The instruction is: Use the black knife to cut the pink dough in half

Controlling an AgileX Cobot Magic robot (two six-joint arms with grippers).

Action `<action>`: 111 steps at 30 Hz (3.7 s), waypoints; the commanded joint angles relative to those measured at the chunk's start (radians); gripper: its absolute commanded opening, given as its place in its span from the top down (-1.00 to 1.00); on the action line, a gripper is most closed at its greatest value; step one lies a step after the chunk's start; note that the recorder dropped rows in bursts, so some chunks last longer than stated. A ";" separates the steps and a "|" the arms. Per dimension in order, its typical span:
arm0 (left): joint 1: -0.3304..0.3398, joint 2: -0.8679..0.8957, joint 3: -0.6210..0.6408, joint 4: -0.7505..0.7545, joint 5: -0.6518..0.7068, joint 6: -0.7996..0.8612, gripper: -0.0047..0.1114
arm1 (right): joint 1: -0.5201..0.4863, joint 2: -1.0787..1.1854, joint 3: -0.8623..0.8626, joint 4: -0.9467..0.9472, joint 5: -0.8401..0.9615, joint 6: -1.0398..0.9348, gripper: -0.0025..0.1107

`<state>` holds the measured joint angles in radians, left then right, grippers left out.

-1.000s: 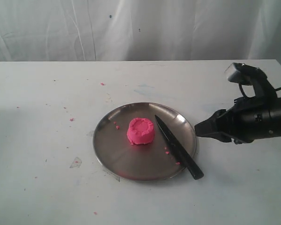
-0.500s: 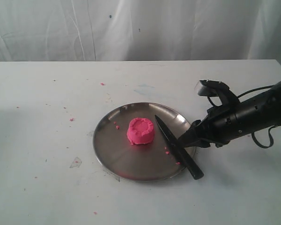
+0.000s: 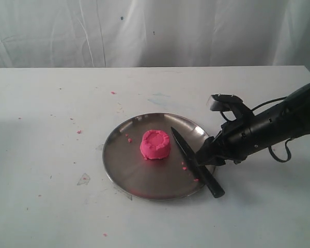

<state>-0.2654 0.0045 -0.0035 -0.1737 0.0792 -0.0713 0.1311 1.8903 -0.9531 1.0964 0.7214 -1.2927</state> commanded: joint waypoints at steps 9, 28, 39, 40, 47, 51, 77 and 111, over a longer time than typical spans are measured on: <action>0.004 -0.004 0.003 -0.003 -0.003 -0.001 0.92 | 0.038 0.053 -0.024 -0.025 0.020 -0.018 0.08; 0.004 -0.004 0.003 -0.003 -0.003 -0.001 0.92 | 0.038 0.049 -0.055 -0.056 0.014 0.102 0.59; 0.004 -0.004 0.003 -0.003 -0.003 -0.001 0.92 | 0.028 -0.034 -0.073 -0.056 0.007 0.136 0.77; 0.004 -0.004 0.003 -0.003 -0.003 -0.001 0.92 | 0.028 -0.041 -0.073 -0.056 0.007 0.139 0.77; 0.004 -0.004 0.003 -0.003 -0.003 -0.001 0.92 | 0.028 -0.097 -0.073 -0.069 0.007 0.155 0.78; 0.004 -0.004 0.003 -0.003 -0.003 -0.001 0.92 | 0.028 -0.157 -0.073 -0.135 0.007 0.195 0.79; 0.004 -0.004 0.003 -0.003 -0.003 -0.001 0.92 | 0.341 -0.388 0.035 -0.676 -0.195 0.657 0.79; 0.004 -0.004 0.003 -0.003 -0.003 -0.001 0.92 | 0.389 -0.313 0.037 -0.698 -0.264 0.729 0.96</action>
<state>-0.2654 0.0045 -0.0035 -0.1716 0.0792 -0.0713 0.5180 1.5785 -0.9211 0.3932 0.4854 -0.5688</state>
